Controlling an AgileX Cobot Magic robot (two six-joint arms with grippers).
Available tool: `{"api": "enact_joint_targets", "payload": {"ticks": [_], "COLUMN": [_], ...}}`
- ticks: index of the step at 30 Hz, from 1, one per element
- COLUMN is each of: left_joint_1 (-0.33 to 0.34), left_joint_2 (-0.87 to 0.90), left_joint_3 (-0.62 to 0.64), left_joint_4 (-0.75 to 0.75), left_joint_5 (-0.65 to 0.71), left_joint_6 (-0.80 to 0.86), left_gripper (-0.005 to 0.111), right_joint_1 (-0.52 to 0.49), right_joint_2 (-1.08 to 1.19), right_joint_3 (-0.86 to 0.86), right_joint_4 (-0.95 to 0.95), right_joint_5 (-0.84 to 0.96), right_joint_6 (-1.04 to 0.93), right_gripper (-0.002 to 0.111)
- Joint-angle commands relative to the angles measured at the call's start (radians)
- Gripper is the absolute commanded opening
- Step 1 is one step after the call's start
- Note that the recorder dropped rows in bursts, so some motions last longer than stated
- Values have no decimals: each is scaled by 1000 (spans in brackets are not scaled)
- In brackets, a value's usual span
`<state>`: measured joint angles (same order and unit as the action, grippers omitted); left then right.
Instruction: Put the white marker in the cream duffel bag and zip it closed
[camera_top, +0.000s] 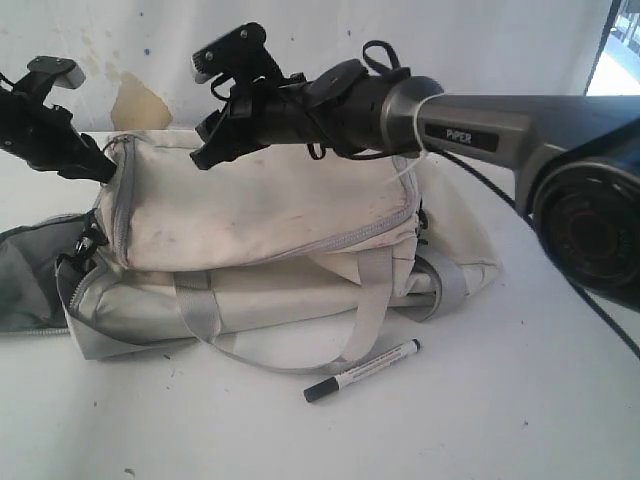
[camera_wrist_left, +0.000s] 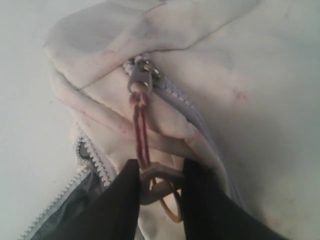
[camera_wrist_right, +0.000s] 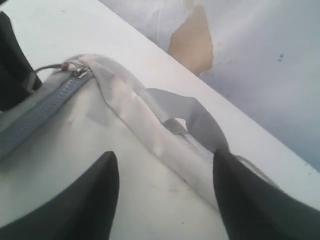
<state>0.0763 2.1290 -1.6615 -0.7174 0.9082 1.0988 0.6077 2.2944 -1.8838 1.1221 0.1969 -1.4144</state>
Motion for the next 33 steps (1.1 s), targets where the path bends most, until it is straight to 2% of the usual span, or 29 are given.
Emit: {"api": "enact_joint_targets", "payload": {"ticks": [1, 5, 15, 22, 28, 31, 33], "left_joint_1": [-8, -8, -8, -8, -8, -8, -8], "left_joint_2": [-15, -15, -15, -15, -15, -15, -15], "left_joint_3": [-4, -4, -4, -4, -4, -4, -4], "left_joint_4": [6, 6, 1, 1, 1, 1, 1], "left_joint_5": [19, 23, 24, 34, 56, 61, 61], "left_joint_6": [-1, -1, 4, 5, 30, 49, 49], "left_gripper": [0, 0, 0, 0, 0, 0, 0], "right_joint_1": [21, 25, 25, 25, 21, 20, 20], "right_joint_2": [64, 119, 164, 213, 241, 243, 243], "right_joint_3": [-49, -99, -165, -210, -215, -217, -219], "right_joint_4": [7, 4, 3, 3, 3, 3, 3], "right_joint_5": [-86, -90, -90, -107, -212, -187, -133], "right_joint_6": [-89, -99, -290, -294, -289, -282, -282], "right_gripper": [53, 53, 53, 53, 52, 46, 32]}}
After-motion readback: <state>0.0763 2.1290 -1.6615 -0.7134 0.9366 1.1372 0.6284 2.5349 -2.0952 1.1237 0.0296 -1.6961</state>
